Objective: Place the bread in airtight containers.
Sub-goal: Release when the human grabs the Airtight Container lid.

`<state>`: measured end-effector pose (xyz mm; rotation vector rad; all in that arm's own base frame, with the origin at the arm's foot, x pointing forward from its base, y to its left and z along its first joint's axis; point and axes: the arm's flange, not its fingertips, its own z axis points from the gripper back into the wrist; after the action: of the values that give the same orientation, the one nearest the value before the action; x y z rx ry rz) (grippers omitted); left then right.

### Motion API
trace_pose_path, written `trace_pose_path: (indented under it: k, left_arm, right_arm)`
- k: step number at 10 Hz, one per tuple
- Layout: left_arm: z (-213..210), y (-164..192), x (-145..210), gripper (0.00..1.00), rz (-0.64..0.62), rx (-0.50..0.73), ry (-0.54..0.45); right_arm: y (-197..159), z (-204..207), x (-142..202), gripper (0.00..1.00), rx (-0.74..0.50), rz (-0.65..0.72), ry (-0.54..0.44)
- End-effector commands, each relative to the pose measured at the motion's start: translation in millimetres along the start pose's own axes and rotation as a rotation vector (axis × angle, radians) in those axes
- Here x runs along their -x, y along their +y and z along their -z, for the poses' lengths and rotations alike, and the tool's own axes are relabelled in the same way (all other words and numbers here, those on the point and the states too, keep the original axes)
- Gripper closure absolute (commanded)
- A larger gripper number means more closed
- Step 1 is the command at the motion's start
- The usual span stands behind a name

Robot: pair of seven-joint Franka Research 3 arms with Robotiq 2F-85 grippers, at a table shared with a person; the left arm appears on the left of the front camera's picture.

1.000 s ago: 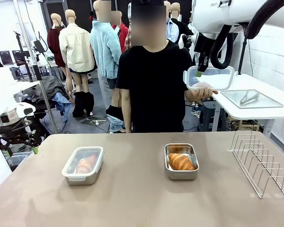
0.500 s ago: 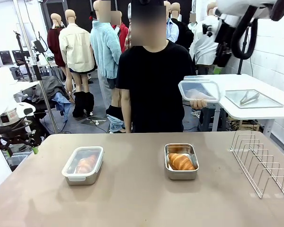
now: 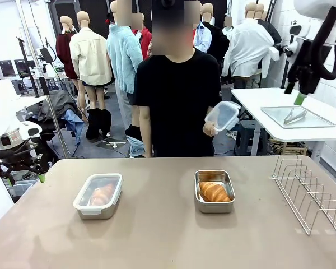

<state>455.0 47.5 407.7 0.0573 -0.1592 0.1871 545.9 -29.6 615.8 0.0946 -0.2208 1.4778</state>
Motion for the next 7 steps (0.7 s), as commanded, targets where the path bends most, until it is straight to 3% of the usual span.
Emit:
trace_pose_path:
  k: [1,5,7]
  left_arm:
    - [-1.2,1.5,1.1,0.00,0.000,0.002,-0.002]
    - [-1.2,1.5,1.1,0.00,0.000,0.002,-0.002]
    - [-1.2,1.5,1.1,0.00,0.000,0.002,-0.002]
  right_arm:
    - [13.3,14.5,20.6,0.00,-0.063,-0.027,-0.047]
    - [12.0,47.3,53.1,0.00,-0.154,-0.061,-0.064]
    - [13.9,33.8,44.6,0.00,-0.124,-0.022,-0.032]
